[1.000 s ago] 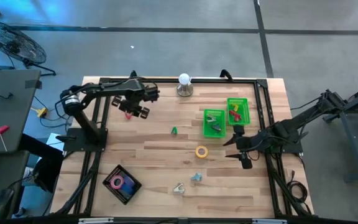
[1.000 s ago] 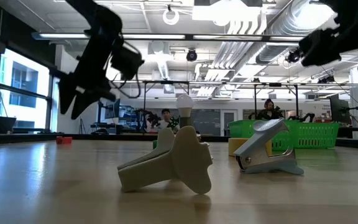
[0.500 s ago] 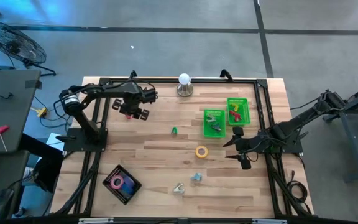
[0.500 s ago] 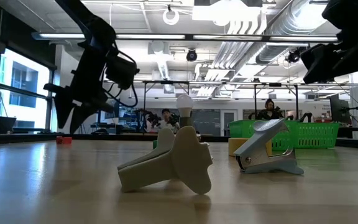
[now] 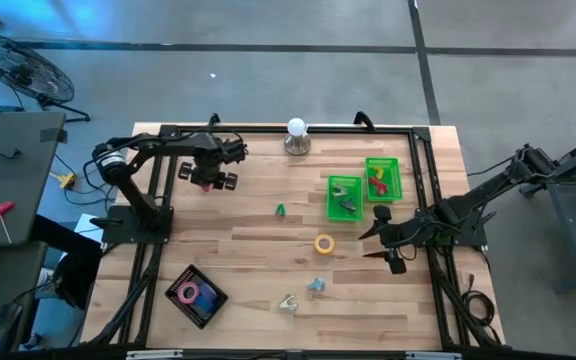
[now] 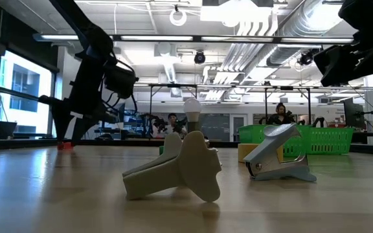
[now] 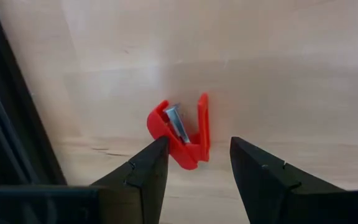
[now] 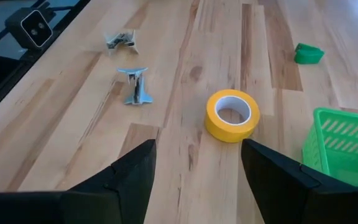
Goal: Pick and place Stapler, Stapler remover, tape
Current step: Put the red stapler into the right green basket
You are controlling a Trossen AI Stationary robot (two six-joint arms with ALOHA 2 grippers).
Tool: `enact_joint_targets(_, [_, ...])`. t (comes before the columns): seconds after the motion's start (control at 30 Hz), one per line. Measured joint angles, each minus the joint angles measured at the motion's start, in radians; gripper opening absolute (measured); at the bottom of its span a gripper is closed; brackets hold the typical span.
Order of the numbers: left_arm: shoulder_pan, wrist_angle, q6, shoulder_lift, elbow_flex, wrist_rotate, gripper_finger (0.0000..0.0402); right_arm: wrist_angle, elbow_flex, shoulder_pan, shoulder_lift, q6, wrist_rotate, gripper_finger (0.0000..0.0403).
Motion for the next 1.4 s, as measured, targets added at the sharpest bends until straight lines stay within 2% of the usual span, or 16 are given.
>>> enact_joint_targets(0.07, [0.001, 0.022, 0.0, -0.001, -0.024, -0.005, 0.0165, 0.0, 0.0, 0.0, 0.0, -0.004, 0.001, 0.0228])
enact_joint_targets(0.2, [-0.002, 0.026, 0.007, 0.002, -0.045, -0.112, 0.0164, 0.0, 0.0, 0.0, 0.0, -0.006, 0.004, 0.0228])
enact_joint_targets(0.3, [0.0, 0.03, 0.012, 0.003, -0.055, -0.144, 0.015, 0.0, 0.0, 0.0, 0.0, -0.007, 0.004, 0.0228])
enact_joint_targets(0.4, [-0.001, 0.036, 0.052, 0.003, -0.07, -0.164, 0.0107, 0.0, 0.0, 0.0, 0.0, -0.006, 0.004, 0.0228])
enact_joint_targets(0.5, [-0.001, 0.037, 0.085, 0.001, -0.089, -0.186, 0.0036, 0.0, 0.0, 0.0, 0.0, -0.002, 0.004, 0.0228])
enact_joint_targets(0.57, [-0.002, 0.045, 0.102, 0.0, -0.1, -0.192, 0.0012, 0.0, 0.0, 0.0, 0.0, -0.002, 0.004, 0.0228])
enact_joint_targets(1.1, [-0.041, 0.061, 0.106, 0.003, -0.113, -0.22, 0.0001, 0.0, 0.0, 0.0, 0.0, 0.004, 0.001, 0.0228])
enact_joint_targets(1.4, [-0.152, -0.107, 0.115, -0.031, 0.035, -0.22, 0.0, 0.013, 0.0, 0.0, 0.0, 0.001, 0.008, 0.0228])
